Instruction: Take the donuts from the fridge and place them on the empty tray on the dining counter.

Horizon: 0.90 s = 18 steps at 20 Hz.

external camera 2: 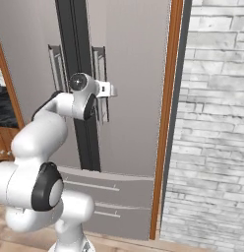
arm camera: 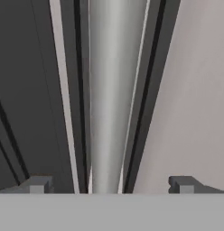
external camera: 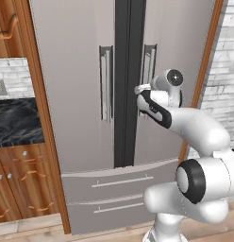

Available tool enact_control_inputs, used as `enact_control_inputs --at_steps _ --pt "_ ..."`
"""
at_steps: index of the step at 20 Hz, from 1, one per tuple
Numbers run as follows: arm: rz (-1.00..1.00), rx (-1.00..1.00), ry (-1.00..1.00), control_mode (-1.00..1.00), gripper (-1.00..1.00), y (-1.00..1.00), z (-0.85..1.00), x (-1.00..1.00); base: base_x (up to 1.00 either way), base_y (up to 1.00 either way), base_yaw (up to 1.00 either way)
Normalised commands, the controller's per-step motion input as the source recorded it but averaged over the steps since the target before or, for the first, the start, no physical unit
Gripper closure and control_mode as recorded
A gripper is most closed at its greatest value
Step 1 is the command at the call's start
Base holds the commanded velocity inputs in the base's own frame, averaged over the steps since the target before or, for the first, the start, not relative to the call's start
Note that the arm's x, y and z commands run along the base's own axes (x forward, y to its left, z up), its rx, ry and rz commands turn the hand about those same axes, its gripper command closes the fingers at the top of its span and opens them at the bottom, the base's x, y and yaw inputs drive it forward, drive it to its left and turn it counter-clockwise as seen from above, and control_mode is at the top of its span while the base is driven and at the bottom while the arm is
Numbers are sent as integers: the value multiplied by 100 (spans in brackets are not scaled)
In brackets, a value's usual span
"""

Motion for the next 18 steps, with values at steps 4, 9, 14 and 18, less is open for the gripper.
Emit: enact_control_inputs --at_steps 4,9,14,18 --pt "0 0 0 -100 -100 -1 -21 54 0 0 0" --pt "0 -4 0 -100 100 1 -19 53 0 0 0" --pt "-13 8 6 -100 100 -56 -7 0 0 0 0" --pt "-26 35 11 -100 100 -100 0 -100 0 0 0"
